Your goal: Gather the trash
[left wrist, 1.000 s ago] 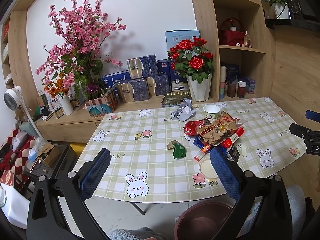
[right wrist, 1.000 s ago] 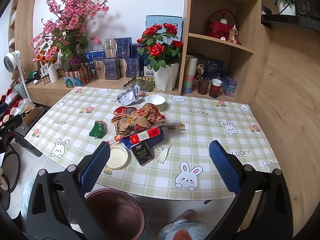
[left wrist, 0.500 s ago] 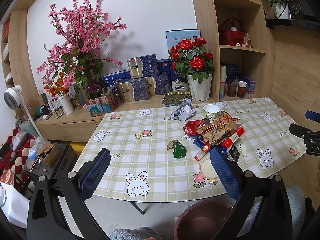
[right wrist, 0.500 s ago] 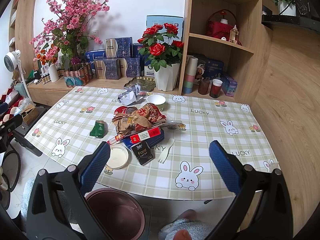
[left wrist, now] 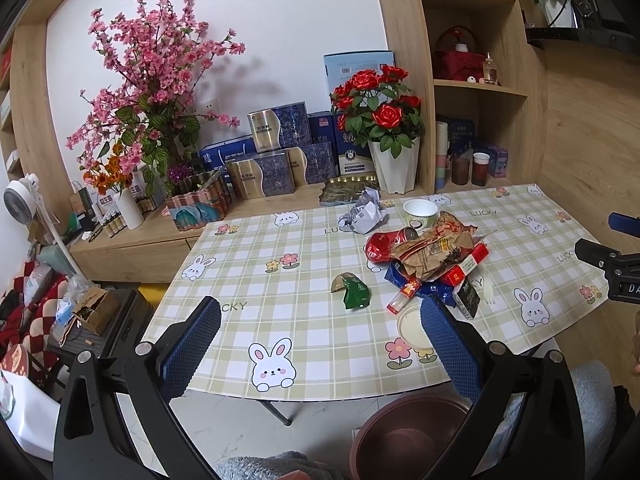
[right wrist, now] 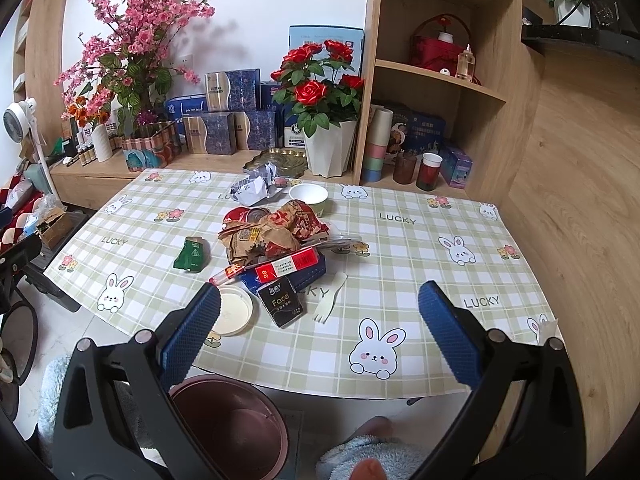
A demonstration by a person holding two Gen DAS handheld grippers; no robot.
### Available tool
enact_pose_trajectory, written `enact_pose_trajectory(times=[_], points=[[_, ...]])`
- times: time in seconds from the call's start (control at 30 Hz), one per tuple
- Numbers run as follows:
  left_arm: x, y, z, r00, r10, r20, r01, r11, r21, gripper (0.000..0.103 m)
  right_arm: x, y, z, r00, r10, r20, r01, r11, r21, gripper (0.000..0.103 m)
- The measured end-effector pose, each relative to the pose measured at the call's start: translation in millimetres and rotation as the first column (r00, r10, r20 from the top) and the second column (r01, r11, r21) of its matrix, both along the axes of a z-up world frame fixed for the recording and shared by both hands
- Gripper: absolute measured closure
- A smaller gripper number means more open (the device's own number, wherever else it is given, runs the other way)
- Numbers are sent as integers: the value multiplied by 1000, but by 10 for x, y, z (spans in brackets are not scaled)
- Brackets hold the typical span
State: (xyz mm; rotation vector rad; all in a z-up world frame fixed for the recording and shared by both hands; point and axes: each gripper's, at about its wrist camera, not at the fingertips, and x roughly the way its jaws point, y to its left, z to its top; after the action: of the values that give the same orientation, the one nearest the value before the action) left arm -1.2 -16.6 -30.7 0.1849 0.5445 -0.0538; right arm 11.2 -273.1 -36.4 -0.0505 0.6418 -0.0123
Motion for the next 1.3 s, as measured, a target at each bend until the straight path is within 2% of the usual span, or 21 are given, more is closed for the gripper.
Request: enact_pose_trajectory(times=[0.33, 0.5, 0.63, 0.8, 0.9, 0.97, 1.03, 1.13, 1.3], points=[[175, 92, -59, 999, 2, -41, -3, 1000, -22, 5, 182, -44, -155, 999, 6, -50, -4, 999, 40, 5], [319, 185, -175, 996, -30, -85, 23, 996, -80, 5, 280, -28, -258, 998, 26, -61, -22, 998, 58, 5], [454, 240, -304, 993, -35, -116, 23, 995, -99, 5, 397, 10, -365, 997, 66, -47, -63, 996, 71, 5], [605, 307, -467, 994, -28, -105, 16, 993, -113, 5, 665, 207, -486, 991, 127, -46, -129, 990, -59, 5], [722, 375, -568, 993, -19, -117, 4, 991, -131, 5, 909, 384, -604, 975, 197, -106, -211, 967, -144, 6], [794, 438, -632, 993, -11, -114, -5, 989, -145, 5, 1103, 549, -718, 973, 202, -112, -227, 927, -299, 6], [863, 488, -688, 993, -1, -122, -17, 989, -148, 5, 1251, 666, -818, 963, 232, -138, -269, 880, -392, 6], [961, 548, -781, 991, 30, -130, -47, 990, -131, 5, 1508, 790, -937, 945, 275, -178, -327, 829, -454, 6], [1078, 622, -909, 985, 36, -171, -63, 986, -155, 5, 1942, 879, -1133, 934, 261, -246, -353, 786, -508, 6]])
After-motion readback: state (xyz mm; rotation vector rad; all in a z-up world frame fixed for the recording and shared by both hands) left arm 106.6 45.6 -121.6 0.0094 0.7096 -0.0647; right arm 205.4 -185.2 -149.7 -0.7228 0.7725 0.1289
